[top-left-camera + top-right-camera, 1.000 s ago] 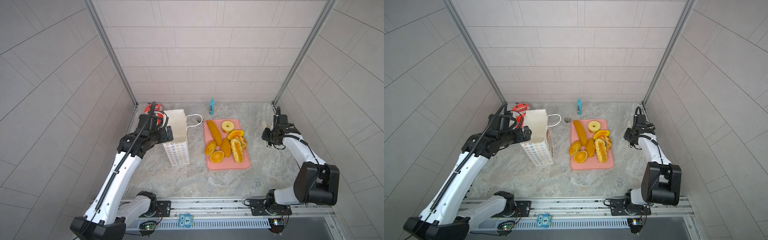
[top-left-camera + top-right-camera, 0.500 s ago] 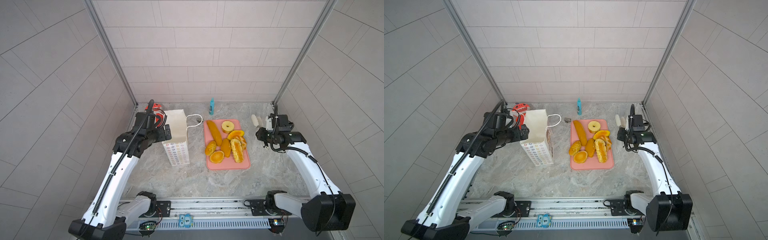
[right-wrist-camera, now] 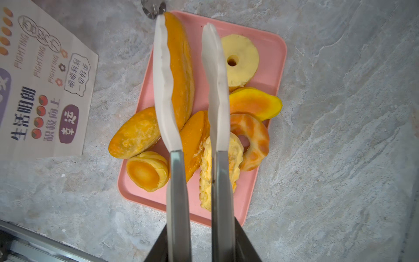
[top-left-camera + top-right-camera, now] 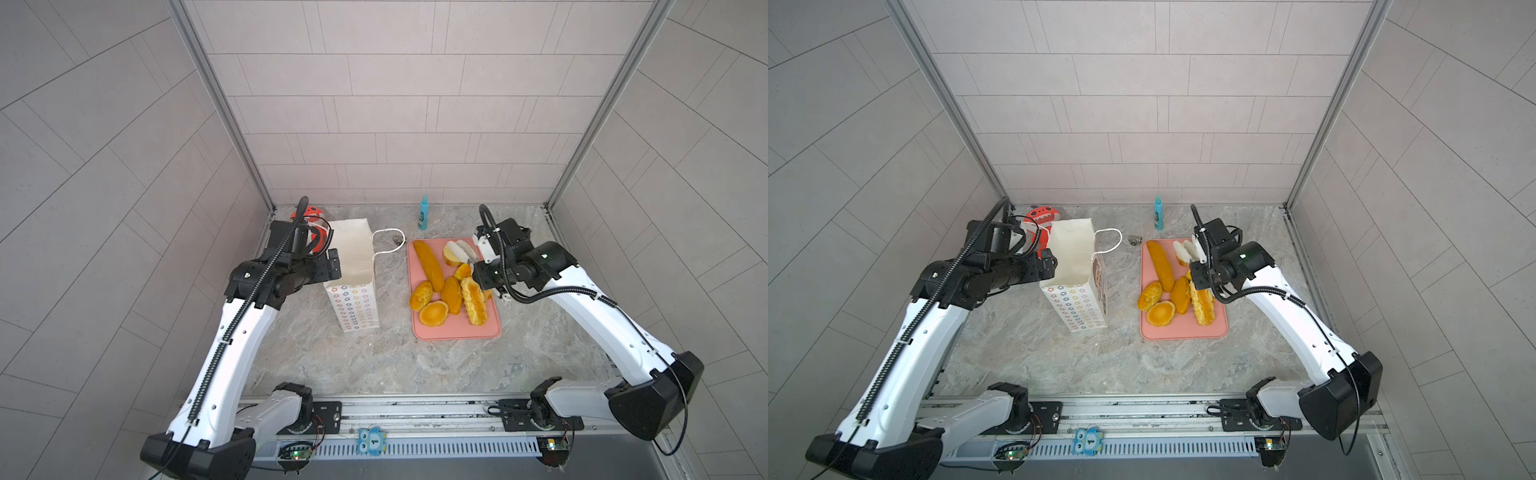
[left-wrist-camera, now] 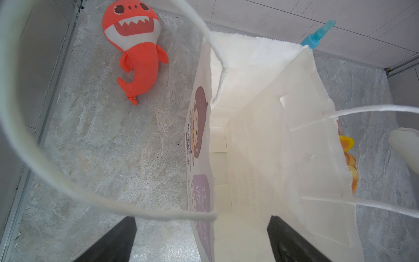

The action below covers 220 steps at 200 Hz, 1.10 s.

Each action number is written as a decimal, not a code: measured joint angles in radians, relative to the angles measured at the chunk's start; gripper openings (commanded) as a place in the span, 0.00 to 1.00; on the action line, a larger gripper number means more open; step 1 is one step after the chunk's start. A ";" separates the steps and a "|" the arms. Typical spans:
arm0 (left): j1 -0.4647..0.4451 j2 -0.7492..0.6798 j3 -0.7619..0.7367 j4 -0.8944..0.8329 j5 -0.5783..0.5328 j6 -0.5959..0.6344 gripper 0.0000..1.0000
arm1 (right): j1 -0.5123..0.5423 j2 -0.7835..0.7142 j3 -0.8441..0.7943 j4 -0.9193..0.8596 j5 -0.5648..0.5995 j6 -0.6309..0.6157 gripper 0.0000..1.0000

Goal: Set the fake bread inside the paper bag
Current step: 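Move the tongs with the right gripper over the pink tray of bread, then lower the tongs onto the long yellow baguette and pinch it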

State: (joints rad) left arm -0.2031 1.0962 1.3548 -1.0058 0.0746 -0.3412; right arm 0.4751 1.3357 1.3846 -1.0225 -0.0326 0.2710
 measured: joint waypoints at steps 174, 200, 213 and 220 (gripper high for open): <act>0.000 -0.004 -0.067 0.050 0.061 -0.007 0.75 | 0.077 0.460 0.355 -0.212 0.132 -0.075 0.47; 0.000 -0.005 -0.071 0.054 0.062 -0.007 0.75 | 0.077 0.476 0.371 -0.216 0.135 -0.081 0.49; 0.000 -0.005 -0.074 0.055 0.061 -0.007 0.75 | 0.077 0.487 0.380 -0.216 0.137 -0.083 0.50; 0.000 -0.005 -0.076 0.056 0.061 -0.007 0.75 | 0.077 0.494 0.383 -0.216 0.138 -0.084 0.51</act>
State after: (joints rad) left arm -0.2031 1.0916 1.2785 -0.9493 0.1360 -0.3481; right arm 0.5518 1.8301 1.7679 -1.2385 0.1051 0.1867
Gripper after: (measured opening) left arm 0.752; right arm 0.501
